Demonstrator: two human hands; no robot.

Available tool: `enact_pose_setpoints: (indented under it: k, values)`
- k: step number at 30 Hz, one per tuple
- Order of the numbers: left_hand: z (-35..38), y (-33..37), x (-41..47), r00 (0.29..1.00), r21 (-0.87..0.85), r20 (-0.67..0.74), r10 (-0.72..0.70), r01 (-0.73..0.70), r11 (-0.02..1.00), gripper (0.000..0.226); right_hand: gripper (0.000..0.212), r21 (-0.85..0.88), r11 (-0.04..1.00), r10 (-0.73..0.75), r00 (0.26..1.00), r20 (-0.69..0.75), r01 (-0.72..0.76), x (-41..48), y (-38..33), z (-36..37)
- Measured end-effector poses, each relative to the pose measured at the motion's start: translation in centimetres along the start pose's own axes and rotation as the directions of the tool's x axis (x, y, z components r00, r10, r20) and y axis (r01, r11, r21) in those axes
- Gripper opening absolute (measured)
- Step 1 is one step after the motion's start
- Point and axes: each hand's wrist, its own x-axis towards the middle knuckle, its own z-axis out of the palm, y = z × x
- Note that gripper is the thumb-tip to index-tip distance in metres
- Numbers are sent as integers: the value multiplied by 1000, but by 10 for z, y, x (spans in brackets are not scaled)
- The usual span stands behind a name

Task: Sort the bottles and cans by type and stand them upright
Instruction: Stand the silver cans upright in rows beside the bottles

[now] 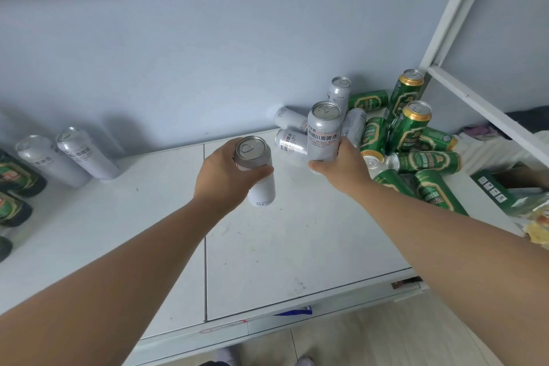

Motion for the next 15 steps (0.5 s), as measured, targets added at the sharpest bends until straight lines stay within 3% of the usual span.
enact_pose_setpoints:
  k: [15]
  values:
    - [-111, -81, 4, 999, -27, -32, -28, 28, 999, 51, 66, 24, 999, -42, 990, 136, 39, -30, -106, 101]
